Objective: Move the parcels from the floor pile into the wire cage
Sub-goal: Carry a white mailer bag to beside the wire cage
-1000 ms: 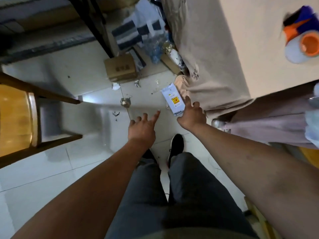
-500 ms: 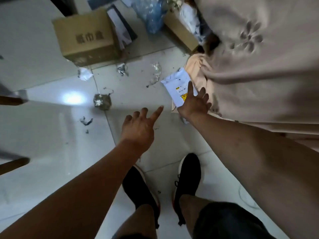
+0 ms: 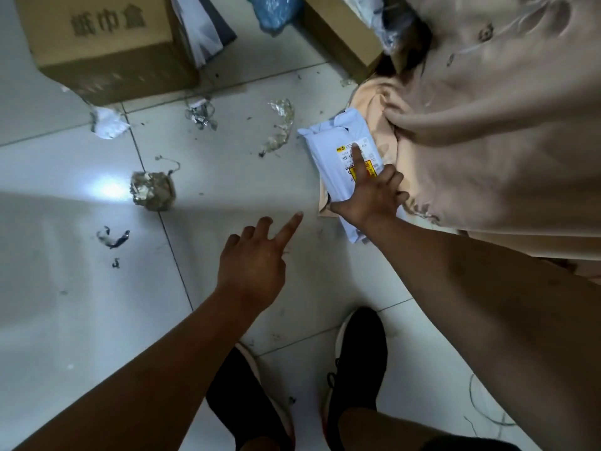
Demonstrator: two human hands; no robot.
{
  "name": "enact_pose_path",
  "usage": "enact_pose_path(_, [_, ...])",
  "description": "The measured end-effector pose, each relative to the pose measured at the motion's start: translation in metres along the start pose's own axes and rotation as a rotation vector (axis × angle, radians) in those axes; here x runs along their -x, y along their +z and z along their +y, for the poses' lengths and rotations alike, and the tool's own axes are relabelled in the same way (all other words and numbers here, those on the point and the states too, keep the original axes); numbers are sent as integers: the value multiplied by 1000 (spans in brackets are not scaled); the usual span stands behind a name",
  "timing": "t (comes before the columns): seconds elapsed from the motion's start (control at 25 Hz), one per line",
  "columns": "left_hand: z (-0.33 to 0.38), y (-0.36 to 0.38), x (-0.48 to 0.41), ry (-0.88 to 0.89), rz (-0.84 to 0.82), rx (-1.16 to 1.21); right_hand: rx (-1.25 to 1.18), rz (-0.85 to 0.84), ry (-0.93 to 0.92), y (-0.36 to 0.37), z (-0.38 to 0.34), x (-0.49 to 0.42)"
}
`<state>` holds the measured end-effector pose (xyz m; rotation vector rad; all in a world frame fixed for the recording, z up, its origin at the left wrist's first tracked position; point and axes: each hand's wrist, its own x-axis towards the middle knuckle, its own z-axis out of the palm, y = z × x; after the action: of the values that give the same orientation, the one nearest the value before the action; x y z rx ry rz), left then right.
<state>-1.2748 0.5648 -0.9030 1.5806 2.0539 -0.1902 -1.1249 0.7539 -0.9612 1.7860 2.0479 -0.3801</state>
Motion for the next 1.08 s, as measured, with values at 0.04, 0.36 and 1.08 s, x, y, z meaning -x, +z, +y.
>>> enact_pose_path(0.04, [3, -14, 7, -3, 1, 8, -7, 3, 0, -16, -2, 9])
enact_pose_path(0.36, [52, -257, 96, -122, 124, 70, -196, -35, 30, -241, -25, 158])
enact_pose_path(1.08, [151, -652, 373, 130, 374, 14, -367, 268, -89, -658, 13, 491])
